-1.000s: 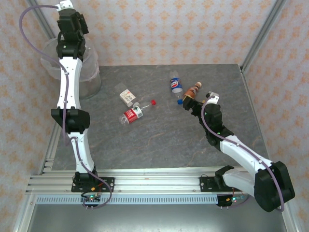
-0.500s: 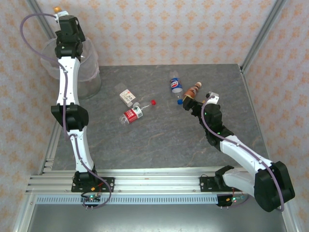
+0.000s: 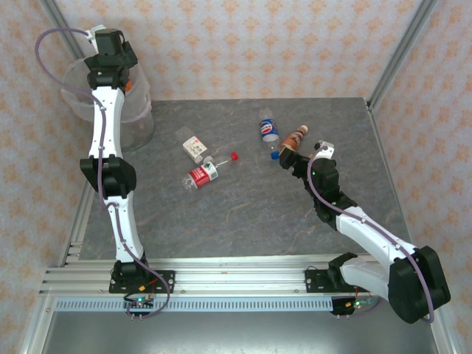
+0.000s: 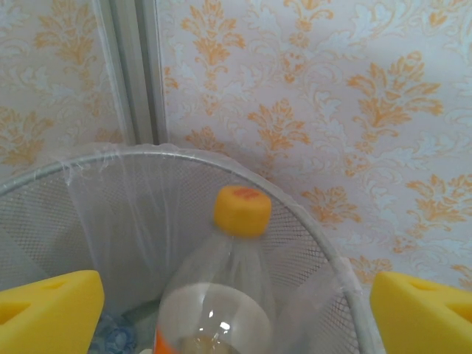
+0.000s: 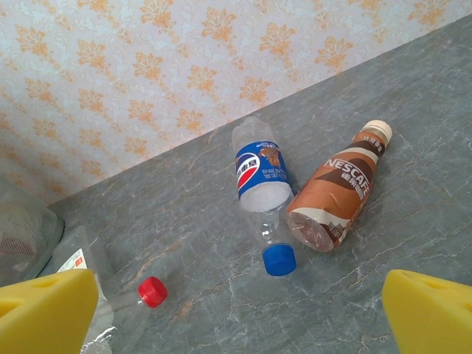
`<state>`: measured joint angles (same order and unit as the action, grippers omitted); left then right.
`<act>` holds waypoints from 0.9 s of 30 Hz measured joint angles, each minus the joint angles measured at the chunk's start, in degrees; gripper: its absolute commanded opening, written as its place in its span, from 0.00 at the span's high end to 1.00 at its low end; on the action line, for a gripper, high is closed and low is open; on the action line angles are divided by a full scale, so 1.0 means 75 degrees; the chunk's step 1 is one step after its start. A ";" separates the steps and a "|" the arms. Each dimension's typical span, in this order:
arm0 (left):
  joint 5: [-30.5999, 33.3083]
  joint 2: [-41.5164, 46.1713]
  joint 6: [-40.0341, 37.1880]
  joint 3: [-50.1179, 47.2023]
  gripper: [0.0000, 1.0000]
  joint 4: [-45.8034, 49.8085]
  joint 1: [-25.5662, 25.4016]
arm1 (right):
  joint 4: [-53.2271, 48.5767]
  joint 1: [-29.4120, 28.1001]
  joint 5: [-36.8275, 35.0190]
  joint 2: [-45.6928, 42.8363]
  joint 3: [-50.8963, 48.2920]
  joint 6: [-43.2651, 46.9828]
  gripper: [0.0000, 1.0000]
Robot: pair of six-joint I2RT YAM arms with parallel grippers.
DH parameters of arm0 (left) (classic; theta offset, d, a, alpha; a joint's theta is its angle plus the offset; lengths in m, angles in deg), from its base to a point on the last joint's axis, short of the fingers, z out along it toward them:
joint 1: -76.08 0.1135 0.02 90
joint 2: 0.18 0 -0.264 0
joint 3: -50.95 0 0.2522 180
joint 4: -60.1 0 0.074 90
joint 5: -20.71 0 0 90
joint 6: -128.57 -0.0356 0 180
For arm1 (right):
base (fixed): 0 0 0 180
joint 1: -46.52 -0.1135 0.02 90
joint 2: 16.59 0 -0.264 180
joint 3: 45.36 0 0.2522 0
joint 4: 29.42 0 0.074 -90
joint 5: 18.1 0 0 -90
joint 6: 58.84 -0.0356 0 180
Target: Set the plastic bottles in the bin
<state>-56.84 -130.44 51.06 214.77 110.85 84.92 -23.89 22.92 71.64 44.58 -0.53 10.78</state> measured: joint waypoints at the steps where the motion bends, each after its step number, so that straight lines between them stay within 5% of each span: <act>1: -0.0009 0.0000 0.0020 0.0000 0.03 0.0003 0.0000 | 0.0000 0.0000 0.0000 0.0000 0.0000 0.0000 0.01; 10: -0.0513 0.0003 0.0367 0.0000 0.00 0.0020 0.0000 | -0.0003 0.0000 0.0000 0.0000 0.0000 0.0006 0.01; 19: -0.1877 0.0274 0.0475 -0.0090 0.00 0.0175 -0.0082 | -0.0003 0.0000 0.0000 0.0073 0.0000 0.0006 0.01; 27: -0.2358 0.1976 0.0321 -0.2229 0.00 -0.0224 -0.0425 | 0.0000 0.0000 0.0000 0.0233 0.0000 0.0006 0.01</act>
<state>-74.52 -115.62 53.47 198.05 109.17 81.73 -23.89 22.92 71.64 46.33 -0.53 10.82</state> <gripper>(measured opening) 0.998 0.992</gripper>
